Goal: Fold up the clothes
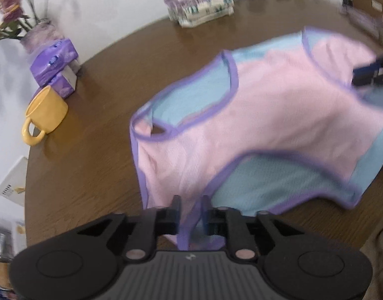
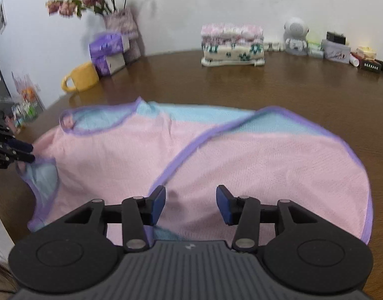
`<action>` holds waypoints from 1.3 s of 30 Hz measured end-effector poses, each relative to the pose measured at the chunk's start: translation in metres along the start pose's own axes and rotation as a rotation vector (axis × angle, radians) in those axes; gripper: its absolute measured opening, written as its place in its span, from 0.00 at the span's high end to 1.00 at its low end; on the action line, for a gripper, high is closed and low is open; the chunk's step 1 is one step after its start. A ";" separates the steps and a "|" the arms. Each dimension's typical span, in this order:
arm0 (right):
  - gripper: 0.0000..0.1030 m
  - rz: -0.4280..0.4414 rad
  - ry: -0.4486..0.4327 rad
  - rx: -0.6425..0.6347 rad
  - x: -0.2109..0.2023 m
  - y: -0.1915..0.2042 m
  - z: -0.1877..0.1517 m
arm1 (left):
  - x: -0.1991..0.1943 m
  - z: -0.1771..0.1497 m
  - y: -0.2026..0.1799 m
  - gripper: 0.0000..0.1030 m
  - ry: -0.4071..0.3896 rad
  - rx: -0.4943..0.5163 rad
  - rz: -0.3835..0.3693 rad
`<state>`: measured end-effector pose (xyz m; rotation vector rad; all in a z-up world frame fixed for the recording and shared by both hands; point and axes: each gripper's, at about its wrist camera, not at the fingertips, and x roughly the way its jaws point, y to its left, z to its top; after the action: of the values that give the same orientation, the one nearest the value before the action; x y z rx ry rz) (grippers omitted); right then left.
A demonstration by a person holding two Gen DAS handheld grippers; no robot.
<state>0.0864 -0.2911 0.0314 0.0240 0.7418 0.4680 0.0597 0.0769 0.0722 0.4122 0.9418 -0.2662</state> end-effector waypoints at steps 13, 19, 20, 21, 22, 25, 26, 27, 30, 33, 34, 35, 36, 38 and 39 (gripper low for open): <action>0.59 -0.085 0.091 0.197 0.070 -0.057 0.098 | 0.056 0.136 -0.014 0.53 -0.075 -0.237 -0.186; 0.61 -0.097 0.132 0.315 0.096 -0.092 0.104 | 0.119 0.176 -0.012 0.57 0.014 -0.348 -0.200; 0.61 -0.091 0.130 0.319 0.097 -0.093 0.104 | 0.127 0.178 -0.011 0.58 0.030 -0.365 -0.205; 0.61 -0.084 0.129 0.323 0.098 -0.095 0.104 | 0.133 0.181 -0.010 0.60 0.041 -0.377 -0.208; 0.63 -0.071 0.129 0.324 0.097 -0.095 0.104 | 0.138 0.182 -0.010 0.64 0.045 -0.389 -0.214; 0.77 -0.035 0.138 0.321 0.099 -0.093 0.105 | 0.147 0.183 -0.007 0.75 0.043 -0.417 -0.244; 0.80 -0.025 0.146 0.317 0.100 -0.091 0.105 | 0.150 0.184 -0.006 0.78 0.042 -0.427 -0.248; 0.89 -0.015 0.153 0.313 0.102 -0.090 0.104 | 0.153 0.184 -0.006 0.86 0.039 -0.431 -0.249; 0.98 -0.002 0.112 0.332 0.098 -0.092 0.105 | 0.155 0.181 -0.008 0.98 0.019 -0.423 -0.226; 0.98 0.009 0.061 0.370 0.092 -0.098 0.107 | 0.150 0.172 -0.002 0.99 -0.045 -0.453 -0.221; 0.98 0.013 0.050 0.388 0.091 -0.102 0.107 | 0.150 0.169 0.001 0.99 -0.060 -0.470 -0.227; 0.98 0.011 0.050 0.392 0.093 -0.103 0.106 | 0.151 0.166 0.003 0.99 -0.071 -0.484 -0.233; 0.98 0.009 0.049 0.395 0.095 -0.104 0.106 | 0.152 0.164 0.005 0.99 -0.078 -0.494 -0.236; 0.98 0.004 0.048 0.402 0.099 -0.107 0.105 | 0.154 0.160 0.007 0.99 -0.092 -0.514 -0.240; 0.98 -0.001 0.048 0.396 0.101 -0.106 0.105 | 0.156 0.158 0.008 0.99 -0.096 -0.520 -0.242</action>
<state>0.2619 -0.3292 0.0246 0.3839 0.8728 0.3151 0.2656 0.0058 0.0279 -0.1923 0.9278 -0.2466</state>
